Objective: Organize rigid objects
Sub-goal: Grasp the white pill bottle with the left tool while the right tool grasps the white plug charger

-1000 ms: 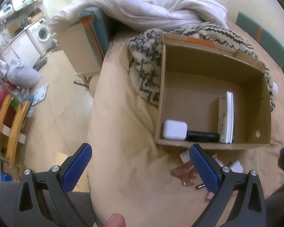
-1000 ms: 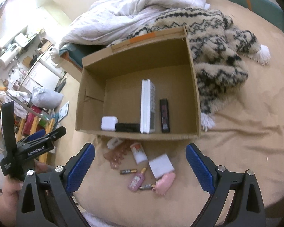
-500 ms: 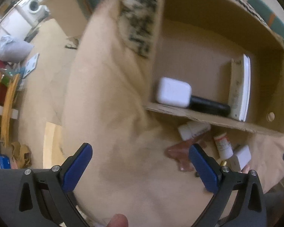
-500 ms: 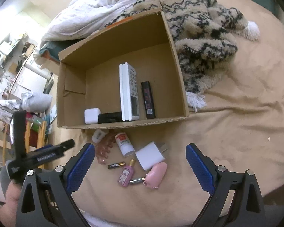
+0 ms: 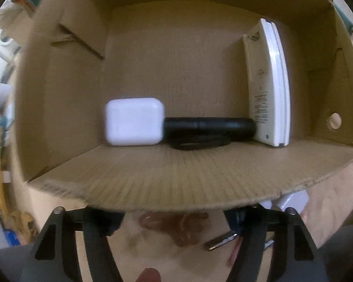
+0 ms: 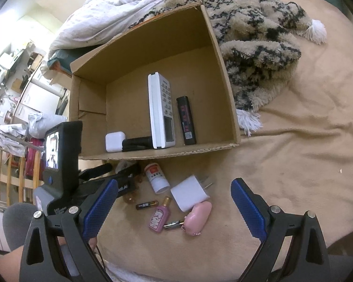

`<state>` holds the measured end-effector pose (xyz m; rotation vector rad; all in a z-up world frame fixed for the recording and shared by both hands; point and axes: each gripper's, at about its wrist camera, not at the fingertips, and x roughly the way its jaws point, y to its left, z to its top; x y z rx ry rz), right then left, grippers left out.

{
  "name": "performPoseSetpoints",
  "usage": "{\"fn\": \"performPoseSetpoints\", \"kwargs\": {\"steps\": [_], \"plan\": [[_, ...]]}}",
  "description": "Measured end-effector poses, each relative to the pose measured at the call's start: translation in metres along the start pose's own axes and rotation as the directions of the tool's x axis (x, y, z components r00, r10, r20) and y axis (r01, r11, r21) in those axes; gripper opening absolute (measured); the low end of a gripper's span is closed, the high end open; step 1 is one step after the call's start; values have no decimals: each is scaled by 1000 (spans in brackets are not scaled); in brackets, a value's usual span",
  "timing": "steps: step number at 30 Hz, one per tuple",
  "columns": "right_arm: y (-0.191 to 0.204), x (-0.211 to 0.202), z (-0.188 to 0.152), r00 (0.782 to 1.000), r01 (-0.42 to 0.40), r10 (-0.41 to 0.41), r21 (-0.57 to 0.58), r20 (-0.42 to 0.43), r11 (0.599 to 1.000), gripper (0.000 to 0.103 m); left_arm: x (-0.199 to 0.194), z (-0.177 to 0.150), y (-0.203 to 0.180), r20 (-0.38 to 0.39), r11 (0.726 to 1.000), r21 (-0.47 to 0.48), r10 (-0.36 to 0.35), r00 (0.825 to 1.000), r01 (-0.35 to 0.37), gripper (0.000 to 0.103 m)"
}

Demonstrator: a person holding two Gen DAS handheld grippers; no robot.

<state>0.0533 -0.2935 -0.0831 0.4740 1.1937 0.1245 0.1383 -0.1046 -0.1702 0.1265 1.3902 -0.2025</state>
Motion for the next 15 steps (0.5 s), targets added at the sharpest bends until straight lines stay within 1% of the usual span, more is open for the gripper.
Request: {"fn": "performPoseSetpoints", "kwargs": {"steps": [1,3,5,7,8,10,13,14,15], "plan": [[-1,1,0,1000,1,-1,2,-3,1000,103,1,0,0,-10,999,10,-33,999,33,48],[-2,2,1,1000,2,-2,6,-8,1000,103,-2,0,-1,0,999,35,-31,1000,31,44],[-2,5,2,1000,-2,2,9,-14,1000,103,-4,-2,-1,-2,998,59,-25,1000,26,38],[-3,9,2,1000,-1,2,11,-27,1000,103,-6,-4,-1,-5,996,84,-18,1000,19,34],[-4,12,3,999,-3,4,15,-38,1000,103,-7,-5,-1,-7,996,90,-24,1000,24,32],[-6,20,2,998,5,-4,20,-63,1000,103,-10,-6,1,-13,995,92,-41,999,42,30],[-9,34,2,993,45,-44,1,-111,999,103,-17,-8,4,-8,995,87,-54,999,54,27],[-9,41,2,989,62,-63,-12,-134,998,103,-18,-8,6,-8,995,80,-61,998,62,23],[-9,49,1,983,83,-86,-28,-161,996,103,-19,-9,9,-14,995,73,-67,998,68,23]]}}
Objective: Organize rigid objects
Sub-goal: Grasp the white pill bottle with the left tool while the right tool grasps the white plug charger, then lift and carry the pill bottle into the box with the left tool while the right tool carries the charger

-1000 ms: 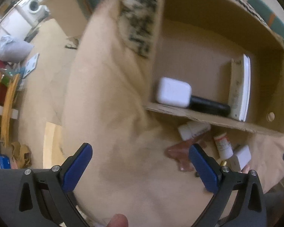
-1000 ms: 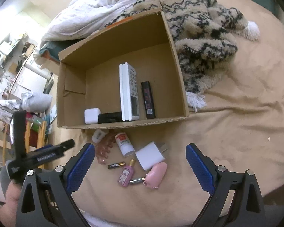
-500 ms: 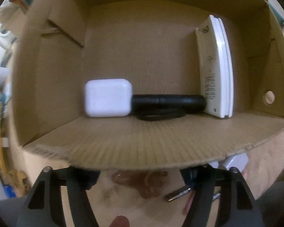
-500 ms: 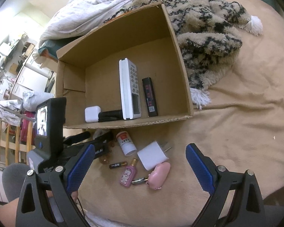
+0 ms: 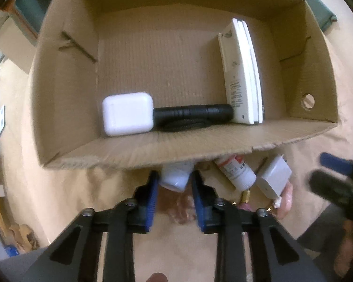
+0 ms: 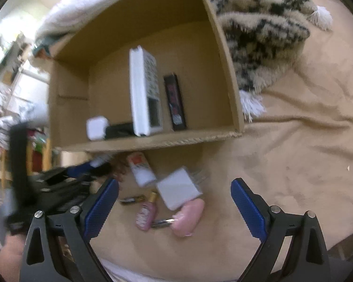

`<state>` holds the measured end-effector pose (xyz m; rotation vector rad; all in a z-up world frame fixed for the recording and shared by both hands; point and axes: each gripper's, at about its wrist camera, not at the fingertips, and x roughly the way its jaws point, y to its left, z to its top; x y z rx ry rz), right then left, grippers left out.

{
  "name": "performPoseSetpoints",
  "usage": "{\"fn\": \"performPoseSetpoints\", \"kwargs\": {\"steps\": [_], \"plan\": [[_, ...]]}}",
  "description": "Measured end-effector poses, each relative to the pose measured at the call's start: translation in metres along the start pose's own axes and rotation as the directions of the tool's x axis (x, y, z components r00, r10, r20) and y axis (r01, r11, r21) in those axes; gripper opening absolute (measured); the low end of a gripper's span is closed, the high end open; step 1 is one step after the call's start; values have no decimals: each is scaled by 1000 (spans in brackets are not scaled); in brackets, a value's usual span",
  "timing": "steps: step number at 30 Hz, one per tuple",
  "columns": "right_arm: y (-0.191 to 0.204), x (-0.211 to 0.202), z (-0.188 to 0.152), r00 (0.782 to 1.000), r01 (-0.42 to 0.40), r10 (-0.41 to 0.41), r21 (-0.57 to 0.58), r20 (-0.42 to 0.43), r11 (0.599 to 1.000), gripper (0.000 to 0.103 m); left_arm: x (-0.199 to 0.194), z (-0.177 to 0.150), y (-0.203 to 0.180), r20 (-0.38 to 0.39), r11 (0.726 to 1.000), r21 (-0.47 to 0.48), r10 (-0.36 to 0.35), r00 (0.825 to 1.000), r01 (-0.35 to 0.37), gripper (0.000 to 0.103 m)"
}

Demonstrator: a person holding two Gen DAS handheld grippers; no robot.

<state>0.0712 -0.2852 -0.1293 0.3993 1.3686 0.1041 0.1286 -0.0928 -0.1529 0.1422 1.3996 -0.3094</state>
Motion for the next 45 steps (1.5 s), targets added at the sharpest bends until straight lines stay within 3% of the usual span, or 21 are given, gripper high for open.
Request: {"fn": "performPoseSetpoints", "kwargs": {"steps": [5,11,12,14,15,16,21,26,34,45], "plan": [[10,31,0,993,69,-76,-81,-87,994,103,-1,-14,11,-30,1000,-14,-16,999,15,23],[27,58,1,980,144,-168,-204,-106,968,100,10,-15,27,-65,999,-30,-17,998,15,23],[29,63,1,977,155,-183,-224,-110,962,92,10,-14,28,-63,999,-31,-15,998,13,23],[32,67,0,974,176,-207,-258,-95,950,90,10,-13,26,-58,999,-37,-17,998,14,23],[34,67,0,974,181,-211,-268,-86,946,82,11,-14,30,-56,999,-41,-18,998,15,23],[36,66,0,969,202,-233,-284,-77,937,66,12,-13,31,-57,999,-46,-19,998,16,23],[46,63,-5,967,220,-249,-318,-53,922,62,15,-23,13,-54,998,-62,-25,998,21,23],[44,49,-8,974,216,-226,-279,-5,936,62,0,-25,6,-25,998,-59,2,1000,-3,22],[33,-2,-12,988,117,-98,-165,116,979,62,-22,-48,16,-11,994,-100,36,999,-37,22],[16,-30,-15,988,48,-26,-146,150,988,62,-80,-82,41,88,976,-199,111,990,-92,22]]}}
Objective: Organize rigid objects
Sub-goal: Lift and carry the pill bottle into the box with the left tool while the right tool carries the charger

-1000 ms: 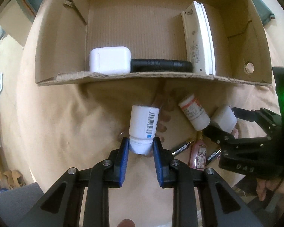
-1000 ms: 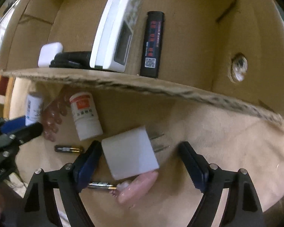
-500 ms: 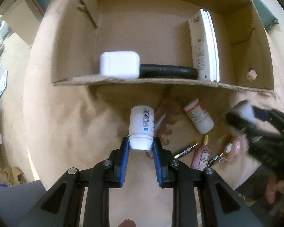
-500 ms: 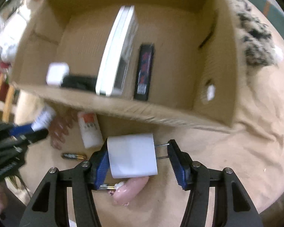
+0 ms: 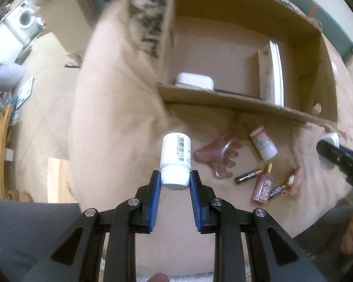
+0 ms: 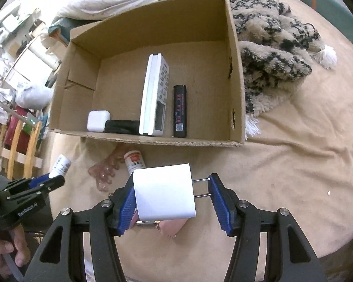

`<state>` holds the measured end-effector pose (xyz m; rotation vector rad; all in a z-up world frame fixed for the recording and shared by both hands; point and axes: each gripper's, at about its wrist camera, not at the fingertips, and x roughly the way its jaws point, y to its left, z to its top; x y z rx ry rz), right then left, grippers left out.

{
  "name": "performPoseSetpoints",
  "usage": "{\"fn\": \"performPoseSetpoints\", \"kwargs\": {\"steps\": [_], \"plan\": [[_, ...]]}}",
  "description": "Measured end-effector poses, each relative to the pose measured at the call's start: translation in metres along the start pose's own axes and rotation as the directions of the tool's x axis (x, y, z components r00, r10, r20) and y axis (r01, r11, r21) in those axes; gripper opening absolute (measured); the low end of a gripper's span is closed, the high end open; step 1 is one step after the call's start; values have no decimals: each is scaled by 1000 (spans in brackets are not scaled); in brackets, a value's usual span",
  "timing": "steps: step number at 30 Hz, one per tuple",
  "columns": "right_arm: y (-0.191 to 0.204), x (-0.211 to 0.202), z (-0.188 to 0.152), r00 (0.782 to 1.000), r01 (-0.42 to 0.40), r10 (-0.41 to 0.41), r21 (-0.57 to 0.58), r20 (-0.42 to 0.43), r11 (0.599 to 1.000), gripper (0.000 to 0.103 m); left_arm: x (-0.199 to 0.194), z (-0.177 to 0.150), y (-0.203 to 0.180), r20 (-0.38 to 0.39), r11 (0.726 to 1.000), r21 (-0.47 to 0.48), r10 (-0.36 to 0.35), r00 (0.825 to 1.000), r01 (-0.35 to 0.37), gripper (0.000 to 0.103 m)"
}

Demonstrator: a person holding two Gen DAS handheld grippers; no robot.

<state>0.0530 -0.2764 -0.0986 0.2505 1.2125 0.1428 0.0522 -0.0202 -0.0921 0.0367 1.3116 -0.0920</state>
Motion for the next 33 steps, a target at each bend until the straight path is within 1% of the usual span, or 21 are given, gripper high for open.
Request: {"fn": "performPoseSetpoints", "kwargs": {"steps": [3,7,9,12,18,22,28,31,33], "plan": [[1,-14,-7,999,-33,33,8,27,999,62,-20,-3,7,47,1000,-14,14,999,-14,22],[2,-39,-10,992,-68,67,6,104,998,62,-44,2,14,124,999,-36,38,992,-34,22],[2,-50,-9,986,-84,82,8,145,996,62,-48,9,21,154,998,-42,42,987,-36,22],[3,-63,-4,976,-97,94,5,196,995,62,-56,18,19,194,999,-40,42,980,-35,22],[1,-74,17,959,-124,116,12,257,992,62,-73,47,8,260,1000,-17,21,965,-17,22],[4,-79,36,957,-95,96,-17,275,995,62,-80,69,-4,292,1000,15,10,956,-15,22],[12,-83,67,950,-53,70,-63,305,997,62,-79,98,-21,332,999,23,20,943,-29,22],[13,-74,78,950,-38,58,-73,306,997,62,-73,109,-34,345,999,33,25,938,-38,22],[10,-62,82,954,-41,59,-66,293,997,62,-65,114,-42,341,998,44,24,940,-41,22]]}}
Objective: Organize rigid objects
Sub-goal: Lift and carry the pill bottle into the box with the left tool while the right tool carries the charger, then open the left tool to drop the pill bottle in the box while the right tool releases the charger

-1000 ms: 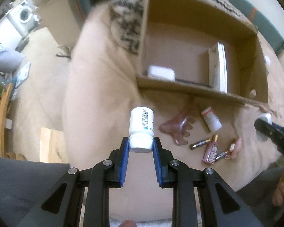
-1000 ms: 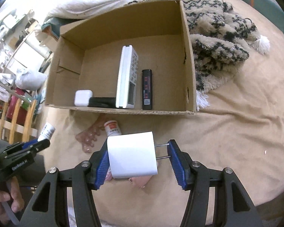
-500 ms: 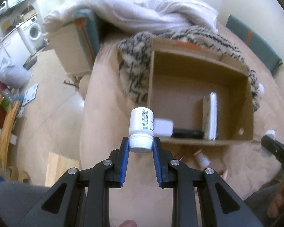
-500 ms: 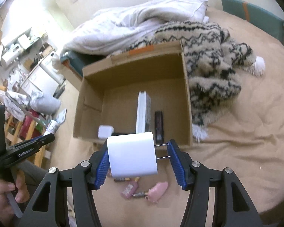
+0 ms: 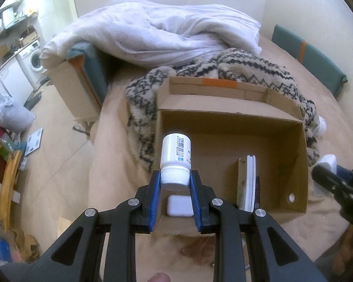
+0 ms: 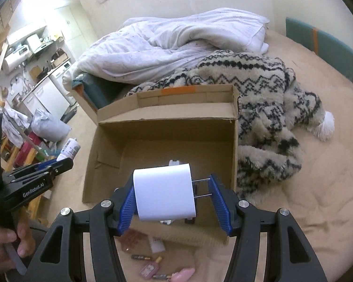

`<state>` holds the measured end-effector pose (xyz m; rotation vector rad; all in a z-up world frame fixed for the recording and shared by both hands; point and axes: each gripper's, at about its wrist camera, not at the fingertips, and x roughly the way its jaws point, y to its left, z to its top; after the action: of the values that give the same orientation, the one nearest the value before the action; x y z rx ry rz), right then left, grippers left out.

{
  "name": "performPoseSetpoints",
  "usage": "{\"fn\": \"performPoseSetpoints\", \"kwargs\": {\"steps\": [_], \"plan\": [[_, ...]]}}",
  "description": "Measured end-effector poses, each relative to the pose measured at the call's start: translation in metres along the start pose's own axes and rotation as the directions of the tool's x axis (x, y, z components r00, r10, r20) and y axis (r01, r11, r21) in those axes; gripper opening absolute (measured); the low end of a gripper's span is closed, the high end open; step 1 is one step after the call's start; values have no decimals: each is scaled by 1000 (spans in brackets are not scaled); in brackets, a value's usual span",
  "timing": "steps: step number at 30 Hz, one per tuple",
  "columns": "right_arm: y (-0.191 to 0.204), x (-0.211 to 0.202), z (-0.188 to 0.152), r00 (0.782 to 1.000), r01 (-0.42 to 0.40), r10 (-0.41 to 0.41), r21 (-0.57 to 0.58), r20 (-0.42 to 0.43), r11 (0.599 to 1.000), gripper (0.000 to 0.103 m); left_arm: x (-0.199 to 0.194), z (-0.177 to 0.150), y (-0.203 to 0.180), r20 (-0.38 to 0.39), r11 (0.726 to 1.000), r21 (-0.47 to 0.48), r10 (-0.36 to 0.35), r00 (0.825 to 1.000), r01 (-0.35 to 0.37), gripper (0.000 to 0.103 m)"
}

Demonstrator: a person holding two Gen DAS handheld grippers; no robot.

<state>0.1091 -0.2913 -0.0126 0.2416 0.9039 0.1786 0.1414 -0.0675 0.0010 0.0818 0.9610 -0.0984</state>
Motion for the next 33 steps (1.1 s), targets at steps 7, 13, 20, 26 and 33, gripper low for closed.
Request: {"fn": "performPoseSetpoints", "kwargs": {"steps": [7,13,20,26,33], "plan": [[-21,46,-24,989,-36,49,97,-142,995,62,43,-12,-19,-27,998,54,16,1000,-14,22],[-16,55,-25,987,-8,18,60,-159,998,62,69,-21,-13,-89,1000,17,17,996,-15,22],[-16,67,-21,984,12,0,71,-178,997,62,77,-25,-9,-121,1000,7,9,993,-8,22],[-21,74,-20,980,10,12,110,-197,994,62,81,-26,-12,-138,1000,16,3,990,0,22],[-22,74,-19,980,0,26,130,-198,992,62,79,-26,-15,-129,999,33,8,992,-4,34]]}}
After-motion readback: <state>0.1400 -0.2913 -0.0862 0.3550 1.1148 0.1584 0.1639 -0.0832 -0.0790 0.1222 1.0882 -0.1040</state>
